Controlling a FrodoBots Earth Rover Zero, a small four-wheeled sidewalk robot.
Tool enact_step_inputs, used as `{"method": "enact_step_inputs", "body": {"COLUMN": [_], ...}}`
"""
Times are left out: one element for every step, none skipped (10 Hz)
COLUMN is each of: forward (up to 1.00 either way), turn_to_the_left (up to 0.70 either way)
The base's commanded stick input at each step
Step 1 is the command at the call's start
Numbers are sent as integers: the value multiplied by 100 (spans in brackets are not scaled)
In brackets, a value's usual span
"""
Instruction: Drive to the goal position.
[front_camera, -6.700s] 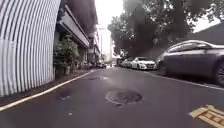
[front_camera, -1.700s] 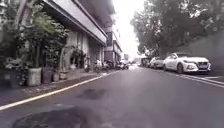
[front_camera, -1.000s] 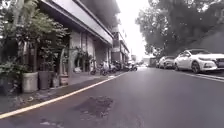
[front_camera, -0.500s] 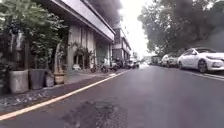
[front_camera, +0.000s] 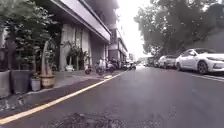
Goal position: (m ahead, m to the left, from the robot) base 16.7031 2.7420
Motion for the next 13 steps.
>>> {"method": "enact_step_inputs", "body": {"forward": [68,69,68,69,70,70,68,67,69,69,69,68,70], "turn_to_the_left": [-14,-10,0,0,0,0,0,0,0,0,0,0,0]}}
